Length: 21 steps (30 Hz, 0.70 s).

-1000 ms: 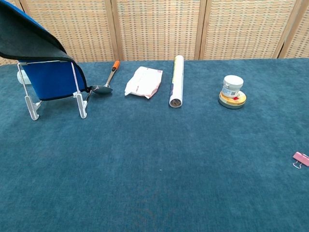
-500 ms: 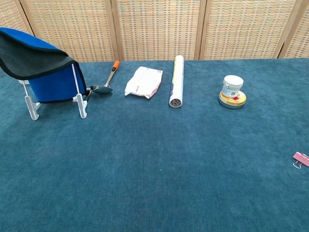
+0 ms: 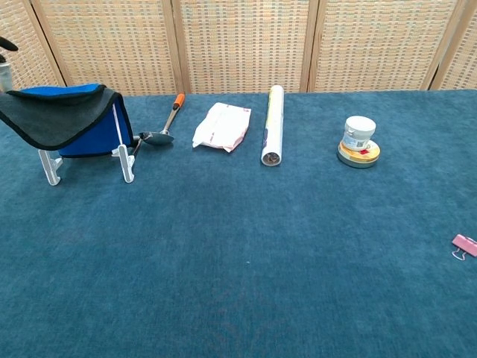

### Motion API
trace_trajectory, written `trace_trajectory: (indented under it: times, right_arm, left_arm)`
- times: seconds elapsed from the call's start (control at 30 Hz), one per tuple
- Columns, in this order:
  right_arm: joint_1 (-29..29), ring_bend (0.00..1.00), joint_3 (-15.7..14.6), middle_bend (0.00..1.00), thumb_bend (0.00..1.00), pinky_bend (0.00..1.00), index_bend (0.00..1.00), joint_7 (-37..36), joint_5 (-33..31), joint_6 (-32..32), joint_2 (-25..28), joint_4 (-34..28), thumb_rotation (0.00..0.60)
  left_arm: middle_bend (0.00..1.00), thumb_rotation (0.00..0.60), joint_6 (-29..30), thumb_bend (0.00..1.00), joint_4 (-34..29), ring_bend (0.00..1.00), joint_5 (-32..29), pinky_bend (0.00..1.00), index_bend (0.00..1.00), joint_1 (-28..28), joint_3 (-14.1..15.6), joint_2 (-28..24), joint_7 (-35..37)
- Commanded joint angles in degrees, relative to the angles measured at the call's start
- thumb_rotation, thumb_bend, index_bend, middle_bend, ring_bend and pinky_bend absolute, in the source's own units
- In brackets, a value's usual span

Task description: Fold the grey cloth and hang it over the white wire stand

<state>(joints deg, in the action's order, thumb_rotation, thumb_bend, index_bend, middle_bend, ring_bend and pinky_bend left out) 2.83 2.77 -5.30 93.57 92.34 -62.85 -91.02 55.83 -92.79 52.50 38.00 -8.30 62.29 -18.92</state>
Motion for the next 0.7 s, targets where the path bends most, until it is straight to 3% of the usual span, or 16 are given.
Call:
trace_trajectory:
  times: [0.03,0.27,0.43,0.57,0.7]
  right_arm:
    - [0.02,0.00,0.03,0.00,0.00,0.00,0.00,-0.04,-0.06,-0.07,0.04,-0.04,0.600]
    - [-0.10,0.00,0.04,0.00,0.00,0.00,0.00,-0.29,0.01,0.17,0.18,-0.13,0.600]
    - [-0.23,0.00,-0.05,0.00,0.00,0.00,0.00,-0.62,0.25,0.40,0.38,-0.23,0.600]
    - [-0.42,0.00,-0.04,0.00,0.00,0.00,0.00,-1.28,0.48,0.93,0.64,-0.33,0.600]
    - [-0.51,0.00,-0.07,0.00,0.00,0.00,0.00,-1.70,0.70,1.18,0.80,-0.34,0.600]
  left_arm:
    - [0.00,0.600,0.35,0.28,1.07,0.00,2.51,0.00,0.00,-0.47,0.33,0.89,1.86]
    - [0.00,0.600,0.75,0.21,0.02,0.00,6.20,0.00,0.00,-1.86,1.62,-0.97,3.04]
    - [0.00,0.600,2.01,0.20,-1.77,0.00,7.03,0.00,0.00,-3.22,3.37,-4.21,-0.52]
    - [0.00,0.600,5.33,0.20,-3.27,0.00,7.45,0.00,0.00,-5.55,5.02,-6.59,-3.96]
    - [0.00,0.600,10.00,0.20,-3.25,0.00,11.67,0.00,0.00,-8.40,4.81,-7.12,0.42]
